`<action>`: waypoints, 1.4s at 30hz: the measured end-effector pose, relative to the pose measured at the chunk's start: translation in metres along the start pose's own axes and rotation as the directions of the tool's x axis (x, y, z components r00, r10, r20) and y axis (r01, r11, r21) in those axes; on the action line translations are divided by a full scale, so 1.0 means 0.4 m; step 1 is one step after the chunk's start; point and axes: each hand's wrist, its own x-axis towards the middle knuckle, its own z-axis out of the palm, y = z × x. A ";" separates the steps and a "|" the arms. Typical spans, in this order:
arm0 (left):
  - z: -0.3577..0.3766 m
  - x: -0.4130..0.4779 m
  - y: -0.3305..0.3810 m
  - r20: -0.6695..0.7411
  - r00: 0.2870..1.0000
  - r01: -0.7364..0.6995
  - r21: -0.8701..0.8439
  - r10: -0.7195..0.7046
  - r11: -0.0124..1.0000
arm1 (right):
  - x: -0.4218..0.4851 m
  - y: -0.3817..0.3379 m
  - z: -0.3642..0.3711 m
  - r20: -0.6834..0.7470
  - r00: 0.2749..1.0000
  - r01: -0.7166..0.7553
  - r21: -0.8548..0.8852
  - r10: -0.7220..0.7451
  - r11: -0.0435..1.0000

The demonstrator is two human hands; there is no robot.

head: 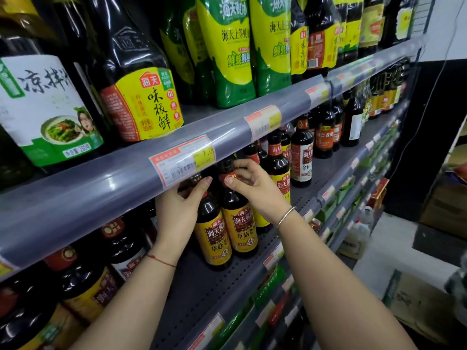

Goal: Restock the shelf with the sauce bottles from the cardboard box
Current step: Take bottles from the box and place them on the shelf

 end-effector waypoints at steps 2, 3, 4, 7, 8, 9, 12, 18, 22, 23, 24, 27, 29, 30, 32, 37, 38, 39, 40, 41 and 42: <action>0.001 -0.002 -0.007 0.001 1.000 0.011 -0.012 -0.011 1.000 | -0.006 -0.002 -0.004 0.006 1.000 0.014 0.021 -0.014 1.000; 0.003 -0.006 -0.009 0.002 1.000 0.014 -0.020 -0.014 1.000 | -0.009 -0.003 -0.006 0.001 1.000 0.019 0.018 -0.019 1.000; 0.005 -0.010 -0.008 0.009 1.000 0.018 -0.031 -0.018 0.999 | -0.013 -0.003 -0.005 -0.002 1.000 0.022 0.014 -0.022 1.000; 0.011 -0.028 -0.023 0.049 0.999 0.021 -0.072 -0.017 0.997 | -0.028 -0.007 -0.004 -0.003 1.000 0.019 -0.031 -0.019 0.999; 0.010 -0.036 -0.030 0.069 0.998 0.021 -0.077 -0.015 0.997 | -0.036 -0.008 -0.005 0.000 1.000 0.021 -0.060 -0.021 0.998; 0.009 -0.044 -0.042 0.083 0.996 0.022 -0.080 -0.015 0.997 | -0.047 -0.008 -0.007 0.003 1.000 0.028 -0.088 -0.028 0.996; -0.001 -0.089 -0.073 0.093 0.995 0.041 -0.068 -0.034 0.997 | -0.095 0.013 -0.021 -0.012 1.000 0.027 -0.094 -0.029 0.995; 0.013 -0.195 -0.141 0.195 0.973 0.133 -0.013 -0.128 0.991 | -0.202 0.100 -0.022 -0.106 0.994 -0.051 -0.150 0.035 0.987; 0.029 -0.205 -0.192 0.204 0.968 0.138 0.060 -0.147 0.989 | -0.216 0.154 0.002 -0.099 0.991 -0.116 -0.246 0.094 0.962; 0.030 -0.203 -0.199 0.194 0.970 0.135 0.074 -0.147 0.988 | -0.214 0.163 0.010 -0.118 0.989 -0.122 -0.260 0.094 0.958; 0.031 -0.200 -0.204 0.187 0.972 0.131 0.087 -0.146 0.987 | -0.213 0.170 0.017 -0.139 0.986 -0.123 -0.274 0.087 0.954; 0.029 -0.197 -0.208 0.184 0.972 0.132 0.082 -0.145 0.988 | -0.207 0.182 0.031 -0.182 0.981 -0.124 -0.299 0.071 0.946; 0.024 -0.198 -0.209 0.193 0.971 0.129 0.068 -0.140 0.989 | -0.205 0.184 0.033 -0.184 0.981 -0.120 -0.314 0.064 0.942; 0.022 -0.198 -0.210 0.196 0.971 0.125 0.068 -0.136 0.990 | -0.204 0.185 0.032 -0.185 0.981 -0.118 -0.323 0.060 0.939; 0.021 -0.200 -0.210 0.197 0.971 0.122 0.068 -0.134 0.990 | -0.201 0.188 0.030 -0.183 0.981 -0.125 -0.340 0.065 0.932; 0.023 -0.200 -0.218 0.217 0.966 0.129 0.069 -0.141 0.989 | -0.196 0.194 0.028 -0.169 0.982 -0.138 -0.348 0.083 0.927; 0.020 -0.200 -0.219 0.227 0.963 0.129 0.077 -0.143 0.989 | -0.197 0.195 0.027 -0.170 0.982 -0.137 -0.347 0.082 0.928; 0.016 -0.200 -0.219 0.235 0.961 0.127 0.083 -0.143 0.988 | -0.199 0.196 0.026 -0.173 0.982 -0.135 -0.346 0.079 0.928; 0.012 -0.200 -0.218 0.241 0.960 0.124 0.088 -0.142 0.988 | -0.204 0.196 0.025 -0.178 0.981 -0.135 -0.346 0.076 0.928; 0.008 -0.203 -0.215 0.245 0.959 0.124 0.094 -0.144 0.988 | -0.211 0.195 0.023 -0.184 0.980 -0.136 -0.347 0.075 0.928; 0.003 -0.209 -0.211 0.243 0.959 0.123 0.101 -0.145 0.987 | -0.221 0.194 0.020 -0.193 0.978 -0.139 -0.350 0.074 0.926</action>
